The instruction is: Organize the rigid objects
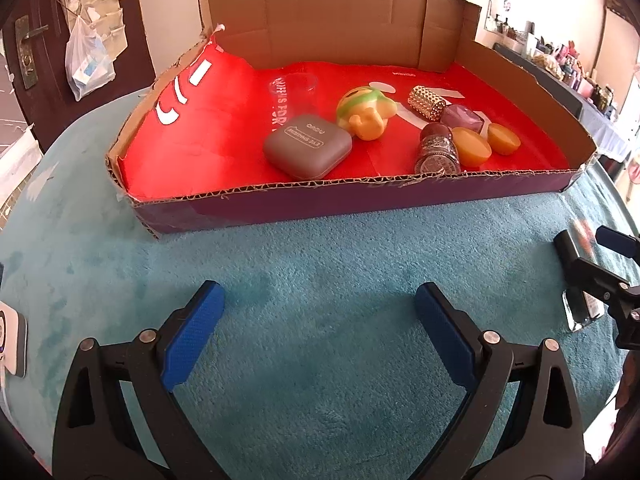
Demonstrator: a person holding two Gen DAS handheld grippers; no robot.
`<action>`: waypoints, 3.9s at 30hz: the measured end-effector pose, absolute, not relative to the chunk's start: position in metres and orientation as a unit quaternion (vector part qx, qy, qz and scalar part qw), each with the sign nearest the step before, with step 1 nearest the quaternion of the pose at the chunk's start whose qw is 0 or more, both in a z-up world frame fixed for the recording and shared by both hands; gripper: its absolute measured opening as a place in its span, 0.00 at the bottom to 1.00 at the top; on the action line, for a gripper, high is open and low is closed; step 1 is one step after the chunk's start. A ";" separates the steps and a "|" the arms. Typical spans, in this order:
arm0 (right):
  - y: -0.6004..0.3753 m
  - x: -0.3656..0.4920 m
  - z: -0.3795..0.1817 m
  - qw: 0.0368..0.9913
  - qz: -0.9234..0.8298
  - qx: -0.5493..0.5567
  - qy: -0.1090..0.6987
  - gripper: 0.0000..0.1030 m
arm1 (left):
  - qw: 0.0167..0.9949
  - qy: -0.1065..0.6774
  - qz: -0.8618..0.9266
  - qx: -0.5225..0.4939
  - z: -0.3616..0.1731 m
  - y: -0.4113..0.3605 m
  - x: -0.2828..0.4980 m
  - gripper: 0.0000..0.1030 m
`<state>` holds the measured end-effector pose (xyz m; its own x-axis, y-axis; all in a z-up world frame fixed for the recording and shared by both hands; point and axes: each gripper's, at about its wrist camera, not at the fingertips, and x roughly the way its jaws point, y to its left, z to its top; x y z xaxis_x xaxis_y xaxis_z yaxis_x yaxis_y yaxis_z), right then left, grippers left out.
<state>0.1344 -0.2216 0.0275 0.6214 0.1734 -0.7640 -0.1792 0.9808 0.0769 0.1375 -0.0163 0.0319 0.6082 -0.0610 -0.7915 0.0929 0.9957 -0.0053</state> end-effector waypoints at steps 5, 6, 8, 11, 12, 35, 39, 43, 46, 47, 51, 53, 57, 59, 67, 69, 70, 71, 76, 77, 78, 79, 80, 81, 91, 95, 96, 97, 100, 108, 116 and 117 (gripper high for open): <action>-0.220 0.133 0.027 0.900 0.102 -0.007 0.425 1.00 | 0.897 0.440 -0.037 0.016 0.032 -0.015 0.138 0.95; -0.219 0.133 0.026 0.899 0.104 -0.008 0.425 1.00 | 0.897 0.440 -0.037 0.016 0.032 -0.015 0.138 0.95; -0.217 0.134 0.026 0.899 0.105 -0.010 0.425 1.00 | 0.897 0.439 -0.036 0.016 0.033 -0.015 0.138 0.95; -0.213 0.135 0.025 0.899 0.107 -0.010 0.426 1.00 | 0.898 0.439 -0.035 0.016 0.033 -0.013 0.138 0.95; -0.212 0.135 0.025 0.899 0.107 -0.010 0.425 1.00 | 0.898 0.439 -0.035 0.015 0.033 -0.013 0.138 0.95; -0.178 0.183 0.079 0.951 0.085 -0.054 0.293 1.00 | 0.938 0.345 -0.035 0.020 0.089 -0.005 0.180 0.95; -0.172 0.197 0.073 0.953 0.078 -0.066 0.285 1.00 | 0.943 0.331 -0.035 0.022 0.084 -0.006 0.190 0.95; -0.173 0.204 0.067 0.952 0.081 -0.056 0.290 1.00 | 0.945 0.325 -0.034 0.024 0.076 -0.007 0.194 0.95; -0.176 0.205 0.067 0.954 0.078 -0.047 0.287 1.00 | 0.946 0.320 -0.039 0.018 0.074 -0.007 0.195 0.95; -0.177 0.206 0.067 0.954 0.078 -0.043 0.287 1.00 | 0.947 0.319 -0.041 0.018 0.074 -0.007 0.194 0.95; -0.179 0.209 0.064 0.951 0.074 -0.036 0.297 1.00 | 0.949 0.311 -0.045 0.018 0.073 -0.008 0.193 0.95; -0.179 0.209 0.064 0.951 0.074 -0.037 0.297 1.00 | 0.950 0.310 -0.045 0.017 0.072 -0.008 0.192 0.95; -0.176 0.211 0.061 0.950 0.065 -0.054 0.301 1.00 | 0.949 0.313 -0.045 0.017 0.070 -0.008 0.193 0.95; -0.176 0.211 0.061 0.950 0.064 -0.055 0.302 1.00 | 0.948 0.315 -0.045 0.017 0.069 -0.008 0.193 0.95; -0.174 0.213 0.060 0.949 0.057 -0.062 0.304 1.00 | 0.945 0.323 -0.043 0.013 0.066 -0.006 0.196 0.95; -0.174 0.213 0.060 0.949 0.057 -0.063 0.304 1.00 | 0.945 0.324 -0.043 0.011 0.065 -0.005 0.197 0.95; -0.174 0.213 0.060 0.949 0.057 -0.063 0.304 1.00 | 0.945 0.324 -0.043 0.011 0.065 -0.005 0.197 0.95; -0.174 0.213 0.060 0.949 0.057 -0.063 0.304 1.00 | 0.945 0.324 -0.043 0.011 0.065 -0.005 0.197 0.95; -0.174 0.213 0.060 0.949 0.057 -0.063 0.304 1.00 | 0.945 0.324 -0.042 0.011 0.065 -0.005 0.197 0.95; -0.174 0.213 0.060 0.949 0.057 -0.063 0.304 1.00 | 0.945 0.324 -0.042 0.011 0.065 -0.005 0.197 0.95; -0.174 0.213 0.060 0.949 0.057 -0.063 0.304 1.00 | 0.945 0.324 -0.042 0.011 0.065 -0.005 0.197 0.95; -0.174 0.213 0.060 0.949 0.057 -0.063 0.304 1.00 | 0.945 0.324 -0.042 0.011 0.065 -0.005 0.197 0.95; -0.174 0.213 0.060 0.949 0.057 -0.063 0.304 1.00 | 0.945 0.324 -0.042 0.011 0.065 -0.005 0.197 0.95; -0.174 0.213 0.060 0.949 0.057 -0.062 0.304 1.00 | 0.945 0.324 -0.042 0.011 0.065 -0.005 0.197 0.95; -0.174 0.213 0.060 0.949 0.057 -0.063 0.304 1.00 | 0.945 0.324 -0.042 0.011 0.065 -0.005 0.197 0.95; -0.173 0.213 0.060 0.949 0.057 -0.063 0.304 1.00 | 0.945 0.324 -0.042 0.011 0.065 -0.005 0.197 0.95; -0.173 0.213 0.060 0.949 0.057 -0.063 0.304 1.00 | 0.945 0.324 -0.042 0.011 0.065 -0.005 0.197 0.95; -0.173 0.213 0.060 0.949 0.057 -0.063 0.304 1.00 | 0.945 0.324 -0.042 0.011 0.065 -0.005 0.197 0.95; -0.173 0.213 0.060 0.949 0.057 -0.063 0.304 1.00 | 0.945 0.324 -0.042 0.011 0.065 -0.005 0.197 0.95; -0.173 0.213 0.060 0.949 0.057 -0.063 0.304 1.00 | 0.945 0.324 -0.042 0.011 0.065 -0.005 0.197 0.95; -0.174 0.213 0.060 0.948 0.061 -0.061 0.306 1.00 | 0.948 0.316 -0.040 0.018 0.069 -0.006 0.192 0.95; -0.174 0.212 0.060 0.948 0.061 -0.059 0.307 1.00 | 0.949 0.314 -0.039 0.020 0.070 -0.007 0.190 0.95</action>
<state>0.2124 -0.1741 0.0602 0.8044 0.0802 -0.5887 -0.1528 0.9854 -0.0746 0.1904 -0.0072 0.0704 0.8002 -0.0620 -0.5966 0.0871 0.9961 0.0133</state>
